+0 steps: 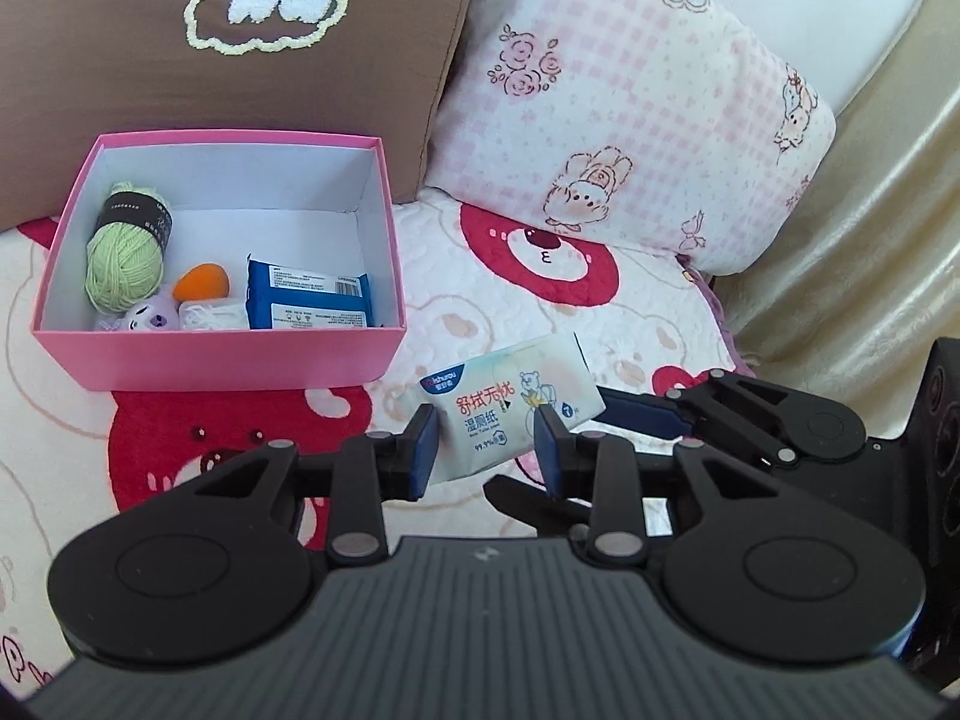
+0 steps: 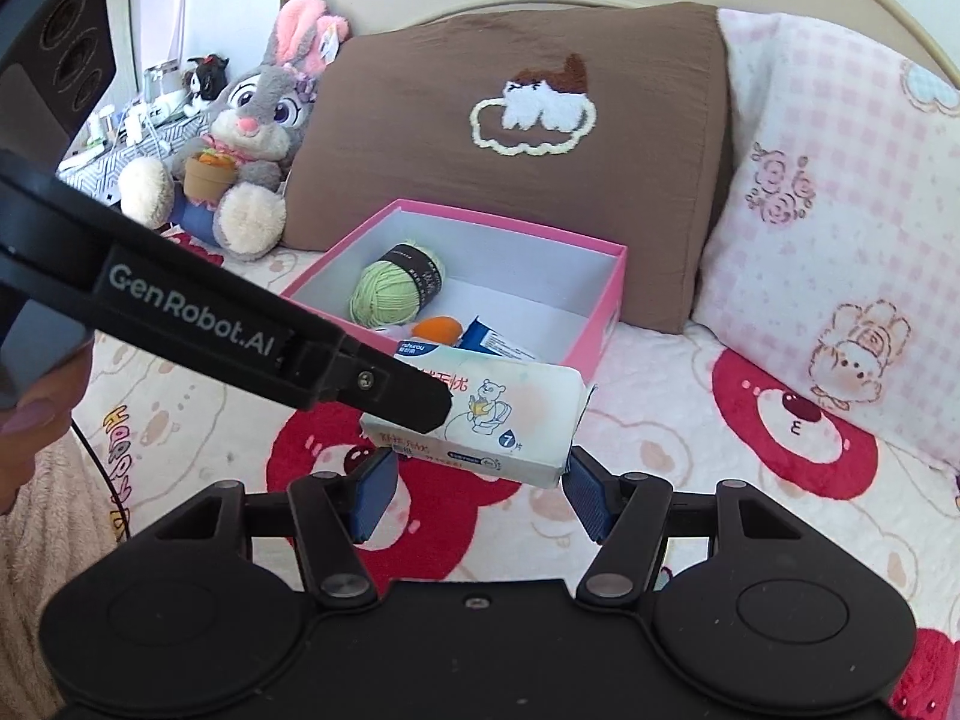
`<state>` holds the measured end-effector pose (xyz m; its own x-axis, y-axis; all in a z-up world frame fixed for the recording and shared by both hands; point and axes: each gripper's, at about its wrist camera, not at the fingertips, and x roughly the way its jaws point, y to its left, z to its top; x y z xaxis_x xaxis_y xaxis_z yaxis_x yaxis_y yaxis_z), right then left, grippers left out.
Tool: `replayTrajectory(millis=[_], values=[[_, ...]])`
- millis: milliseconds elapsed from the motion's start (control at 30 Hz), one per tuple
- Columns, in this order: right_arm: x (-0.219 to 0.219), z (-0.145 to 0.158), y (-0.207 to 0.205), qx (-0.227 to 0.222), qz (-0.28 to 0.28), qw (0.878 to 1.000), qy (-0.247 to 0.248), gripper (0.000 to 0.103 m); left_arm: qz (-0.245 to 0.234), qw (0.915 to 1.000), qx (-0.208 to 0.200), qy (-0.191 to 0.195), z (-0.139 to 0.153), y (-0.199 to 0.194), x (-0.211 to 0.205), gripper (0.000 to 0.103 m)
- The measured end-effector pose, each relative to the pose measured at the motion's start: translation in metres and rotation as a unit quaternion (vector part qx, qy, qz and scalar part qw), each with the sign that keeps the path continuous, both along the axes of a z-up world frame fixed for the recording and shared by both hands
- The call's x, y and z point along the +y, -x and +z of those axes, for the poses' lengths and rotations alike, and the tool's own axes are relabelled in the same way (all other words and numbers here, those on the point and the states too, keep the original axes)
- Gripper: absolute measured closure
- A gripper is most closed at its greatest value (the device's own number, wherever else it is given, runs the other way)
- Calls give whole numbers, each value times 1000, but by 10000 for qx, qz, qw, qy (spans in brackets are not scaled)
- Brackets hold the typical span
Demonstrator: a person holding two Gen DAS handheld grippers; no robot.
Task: Organize objects
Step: 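Lift the white wipes packet with the left gripper toward the pink box, then lower the wipes packet into the pink box beside the yarn ball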
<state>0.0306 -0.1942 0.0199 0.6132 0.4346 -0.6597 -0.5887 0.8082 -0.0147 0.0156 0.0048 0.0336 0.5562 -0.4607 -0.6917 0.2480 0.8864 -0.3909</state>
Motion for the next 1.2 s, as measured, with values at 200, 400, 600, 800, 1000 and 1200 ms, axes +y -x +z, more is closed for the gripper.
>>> replayTrajectory(millis=[200, 400, 600, 800, 1000, 1200], values=[[17, 3, -1, -85, 97, 9999, 81, 36, 165, 9998, 10, 82, -6, 0, 17, 71], [32, 6, -3, -164, 190, 9996, 162, 36, 294, 9994, -192, 31, -1, 0, 30, 71], [44, 13, -6, -333, 238, 9988, 277, 36, 292, 9994, -174, -67, 4, -14, 36, 71], [51, 25, -19, -475, 183, 9984, 228, 36, 189, 9993, -288, -170, 19, -28, 39, 71], [62, 33, -32, -696, 179, 9970, 296, 37, 201, 9992, -282, -208, 24, -52, 42, 71], [67, 32, -48, -747, 1, 9966, 353, 37, 205, 9997, -49, -102, 19, -82, 42, 71]])
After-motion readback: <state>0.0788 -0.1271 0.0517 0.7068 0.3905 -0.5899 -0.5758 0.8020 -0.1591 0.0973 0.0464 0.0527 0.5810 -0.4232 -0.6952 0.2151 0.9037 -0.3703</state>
